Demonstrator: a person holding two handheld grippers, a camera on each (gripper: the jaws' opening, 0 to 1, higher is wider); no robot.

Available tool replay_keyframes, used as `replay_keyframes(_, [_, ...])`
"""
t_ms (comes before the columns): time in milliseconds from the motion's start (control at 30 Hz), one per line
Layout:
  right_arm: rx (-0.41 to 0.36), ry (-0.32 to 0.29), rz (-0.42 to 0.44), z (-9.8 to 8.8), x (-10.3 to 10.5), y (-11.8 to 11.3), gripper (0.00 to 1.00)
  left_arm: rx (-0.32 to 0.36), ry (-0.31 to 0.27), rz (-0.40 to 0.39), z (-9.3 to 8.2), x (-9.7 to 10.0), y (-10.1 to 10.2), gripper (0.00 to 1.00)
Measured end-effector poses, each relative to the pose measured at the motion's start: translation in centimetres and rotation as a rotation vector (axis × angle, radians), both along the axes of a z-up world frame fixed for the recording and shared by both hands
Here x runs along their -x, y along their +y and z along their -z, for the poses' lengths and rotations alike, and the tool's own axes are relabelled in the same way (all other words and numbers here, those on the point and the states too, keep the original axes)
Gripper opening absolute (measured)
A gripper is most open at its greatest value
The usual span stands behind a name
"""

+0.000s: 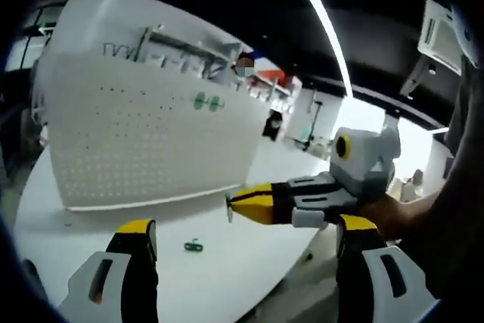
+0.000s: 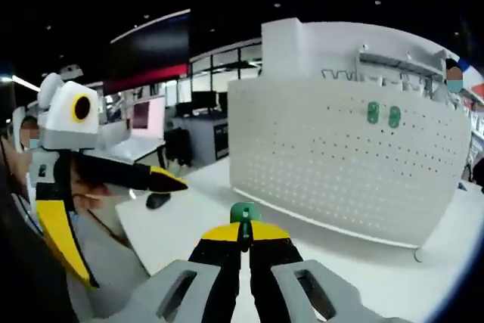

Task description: Insert the hook assembly into the mounting plate slot until the hook locks in place.

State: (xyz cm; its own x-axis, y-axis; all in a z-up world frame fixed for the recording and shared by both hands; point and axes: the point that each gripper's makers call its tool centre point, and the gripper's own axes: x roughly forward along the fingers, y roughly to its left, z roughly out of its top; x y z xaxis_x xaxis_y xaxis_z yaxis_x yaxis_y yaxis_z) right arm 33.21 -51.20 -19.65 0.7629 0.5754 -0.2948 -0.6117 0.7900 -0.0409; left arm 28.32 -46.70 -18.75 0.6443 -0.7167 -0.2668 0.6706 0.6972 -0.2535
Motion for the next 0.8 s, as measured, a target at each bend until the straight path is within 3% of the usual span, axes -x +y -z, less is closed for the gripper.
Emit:
replay_keyframes(200, [0.048,-0.086,0.081,-1.2,-2.4,-2.3,0.0,0.009,0.01,-0.043,0.1,-1.0,1.5,1.0])
replay_keyframes(433, [0.043,-0.134,0.153,-2.7,-5.1,-4.4,0.0,0.012,0.004,-0.06,-0.1,-1.7,1.8,1.0])
replay_keyframes(800, [0.07,-0.153,0.241,-3.3,-9.0,-7.8,0.0,0.024,0.013,-0.06,-0.1,-2.3,1.7,1.0])
